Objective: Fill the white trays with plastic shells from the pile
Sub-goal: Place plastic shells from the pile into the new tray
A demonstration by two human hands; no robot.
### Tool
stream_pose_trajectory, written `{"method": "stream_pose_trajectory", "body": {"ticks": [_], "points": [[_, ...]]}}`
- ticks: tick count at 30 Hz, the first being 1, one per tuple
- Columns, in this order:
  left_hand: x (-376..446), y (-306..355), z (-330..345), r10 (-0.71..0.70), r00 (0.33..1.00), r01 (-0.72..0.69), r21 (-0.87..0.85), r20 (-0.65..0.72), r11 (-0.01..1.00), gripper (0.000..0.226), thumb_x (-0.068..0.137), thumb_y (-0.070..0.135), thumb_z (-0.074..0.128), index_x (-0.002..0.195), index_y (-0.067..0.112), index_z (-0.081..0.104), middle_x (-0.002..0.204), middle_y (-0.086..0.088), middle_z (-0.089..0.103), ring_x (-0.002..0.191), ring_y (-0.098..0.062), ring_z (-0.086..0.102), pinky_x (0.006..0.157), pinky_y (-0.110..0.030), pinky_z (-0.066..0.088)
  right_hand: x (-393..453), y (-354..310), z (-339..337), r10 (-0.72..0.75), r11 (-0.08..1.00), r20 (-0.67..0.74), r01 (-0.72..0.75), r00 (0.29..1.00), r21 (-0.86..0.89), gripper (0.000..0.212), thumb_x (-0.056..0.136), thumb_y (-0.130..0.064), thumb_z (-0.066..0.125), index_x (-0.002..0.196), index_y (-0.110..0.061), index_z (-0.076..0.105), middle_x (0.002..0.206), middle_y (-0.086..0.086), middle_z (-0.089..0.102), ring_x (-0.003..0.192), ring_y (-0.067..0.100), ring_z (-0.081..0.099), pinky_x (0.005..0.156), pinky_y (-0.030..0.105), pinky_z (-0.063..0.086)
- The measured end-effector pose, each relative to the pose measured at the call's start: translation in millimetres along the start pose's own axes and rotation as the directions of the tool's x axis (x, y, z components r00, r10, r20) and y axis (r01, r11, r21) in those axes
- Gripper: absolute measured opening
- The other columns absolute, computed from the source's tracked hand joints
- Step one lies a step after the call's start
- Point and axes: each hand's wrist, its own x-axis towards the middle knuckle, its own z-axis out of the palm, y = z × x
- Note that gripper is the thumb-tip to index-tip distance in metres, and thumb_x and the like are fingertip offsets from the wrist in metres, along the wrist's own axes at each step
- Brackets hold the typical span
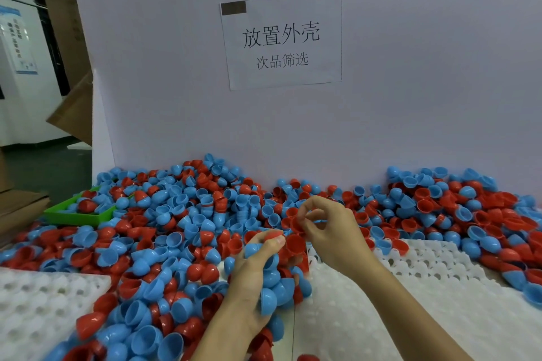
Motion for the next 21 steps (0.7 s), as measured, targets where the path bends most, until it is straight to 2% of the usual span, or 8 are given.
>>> {"method": "stream_pose_trajectory", "body": {"ticks": [5, 8, 10, 12, 14, 16, 19, 21], "points": [[-1, 1, -1, -0.041, 0.998, 0.043, -0.057, 0.048, 0.997, 0.050, 0.068, 0.022, 0.077, 0.115, 0.006, 0.067, 0.118, -0.025, 0.069, 0.098, -0.034, 0.069, 0.080, -0.044, 0.059, -3, -2, 6, -0.012, 0.995, 0.028, 0.009, 1.000, 0.097, 0.032, 0.095, -0.001, 0.057, 0.083, -0.029, 0.068, 0.080, -0.012, 0.070, 0.074, -0.001, 0.069, 0.056, 0.013, 0.053], [1, 1, -3, -0.025, 0.997, 0.030, -0.067, 0.069, 0.997, 0.044, 0.070, 0.021, 0.076, 0.111, 0.009, 0.068, 0.117, -0.025, 0.069, 0.102, -0.037, 0.069, 0.082, -0.046, 0.058, -5, -2, 6, -0.045, 0.999, 0.048, 0.044, 0.998, 0.031, 0.024, 0.096, -0.008, 0.057, 0.092, -0.023, 0.076, 0.079, -0.020, 0.069, 0.081, -0.005, 0.068, 0.062, 0.008, 0.052], [3, 1, -4, -0.004, 0.997, 0.009, -0.055, 0.079, 0.998, 0.042, 0.070, 0.021, 0.075, 0.109, 0.009, 0.067, 0.112, -0.024, 0.071, 0.099, -0.036, 0.071, 0.081, -0.046, 0.058, -5, -3, 5, -0.051, 0.999, 0.119, 0.052, 0.992, -0.008, 0.019, 0.096, -0.017, 0.059, 0.097, -0.017, 0.078, 0.078, -0.018, 0.072, 0.078, -0.003, 0.069, 0.065, 0.007, 0.051], [4, 0, -5, 0.026, 0.997, -0.023, -0.034, 0.079, 0.999, 0.039, 0.069, 0.021, 0.075, 0.105, 0.009, 0.068, 0.105, -0.021, 0.074, 0.090, -0.032, 0.073, 0.077, -0.044, 0.060, -4, -3, 2, -0.036, 0.999, 0.210, 0.041, 0.977, -0.018, 0.018, 0.095, -0.024, 0.063, 0.102, -0.018, 0.078, 0.086, -0.017, 0.074, 0.078, -0.006, 0.069, 0.066, 0.006, 0.051], [5, -2, -6, 0.062, 0.996, -0.063, 0.007, 0.069, 0.998, 0.031, 0.066, 0.022, 0.076, 0.095, 0.013, 0.071, 0.100, -0.019, 0.075, 0.087, -0.030, 0.074, 0.080, -0.044, 0.059, -2, -1, -1, -0.029, 0.992, 0.241, 0.057, 0.970, -0.108, 0.021, 0.091, -0.027, 0.069, 0.110, -0.021, 0.076, 0.101, -0.017, 0.073, 0.082, -0.012, 0.064, 0.067, 0.002, 0.048], [6, -3, -6, 0.091, 0.994, -0.095, 0.070, 0.052, 0.993, 0.020, 0.067, 0.023, 0.076, 0.087, 0.018, 0.074, 0.098, -0.017, 0.075, 0.089, -0.030, 0.073, 0.081, -0.042, 0.058, 0, -1, -3, -0.010, 0.980, 0.244, 0.058, 0.970, -0.191, 0.025, 0.089, -0.024, 0.073, 0.113, -0.020, 0.075, 0.111, -0.011, 0.072, 0.081, -0.010, 0.061, 0.064, 0.002, 0.047], [7, -6, -4, 0.120, 0.991, -0.126, 0.123, 0.052, 0.984, 0.016, 0.078, 0.017, 0.074, 0.094, 0.015, 0.072, 0.103, -0.020, 0.074, 0.093, -0.031, 0.072, 0.078, -0.039, 0.058, 2, 0, -5, 0.010, 0.968, 0.196, 0.039, 0.980, -0.246, 0.023, 0.089, -0.016, 0.072, 0.112, -0.016, 0.075, 0.115, -0.004, 0.072, 0.072, -0.008, 0.056, 0.056, 0.003, 0.046], [6, -5, -2, 0.131, 0.990, -0.136, 0.117, 0.054, 0.984, 0.026, 0.074, 0.020, 0.074, 0.099, 0.012, 0.070, 0.104, -0.019, 0.074, 0.093, -0.033, 0.072, 0.080, -0.042, 0.058, 4, 2, -10, 0.026, 0.968, 0.165, 0.016, 0.986, -0.250, 0.023, 0.089, -0.015, 0.072, 0.112, -0.015, 0.075, 0.115, -0.003, 0.071, 0.068, -0.007, 0.058, 0.055, 0.005, 0.047]]}}
